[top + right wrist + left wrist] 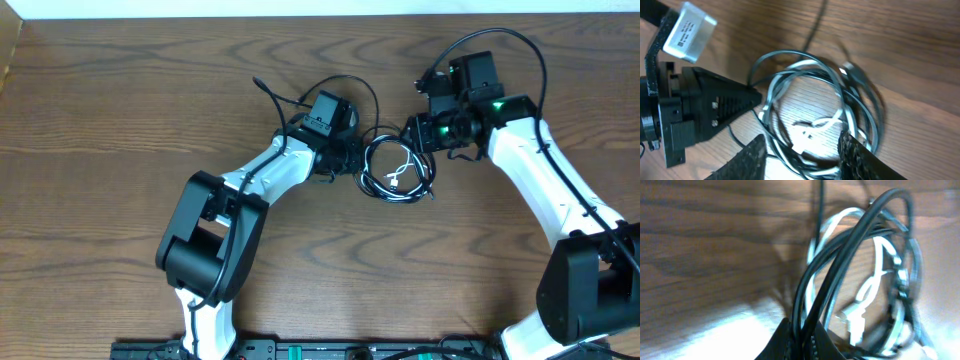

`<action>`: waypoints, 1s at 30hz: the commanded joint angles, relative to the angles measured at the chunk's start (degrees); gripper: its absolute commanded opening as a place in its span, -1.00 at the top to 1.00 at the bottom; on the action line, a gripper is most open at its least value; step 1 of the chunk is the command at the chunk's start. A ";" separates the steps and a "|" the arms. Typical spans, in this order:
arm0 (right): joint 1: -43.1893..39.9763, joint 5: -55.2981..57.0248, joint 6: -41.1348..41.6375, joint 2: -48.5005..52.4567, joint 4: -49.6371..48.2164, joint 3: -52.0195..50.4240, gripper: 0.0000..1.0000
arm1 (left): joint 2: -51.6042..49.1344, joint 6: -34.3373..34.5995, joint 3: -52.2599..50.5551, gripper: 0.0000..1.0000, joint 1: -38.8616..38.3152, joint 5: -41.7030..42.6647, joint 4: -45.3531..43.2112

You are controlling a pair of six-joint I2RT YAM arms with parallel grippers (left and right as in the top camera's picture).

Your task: Untangle cables

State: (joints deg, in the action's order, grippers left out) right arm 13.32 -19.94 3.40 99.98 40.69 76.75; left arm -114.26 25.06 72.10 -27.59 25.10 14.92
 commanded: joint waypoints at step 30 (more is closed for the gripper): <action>2.91 -18.38 23.87 6.08 -18.97 -0.48 0.04 | 15.47 12.83 0.96 0.85 1.81 10.78 -6.49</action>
State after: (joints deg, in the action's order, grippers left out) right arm 15.77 -34.22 23.05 105.14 23.94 76.51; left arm -98.89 37.15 72.07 -25.58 32.88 8.71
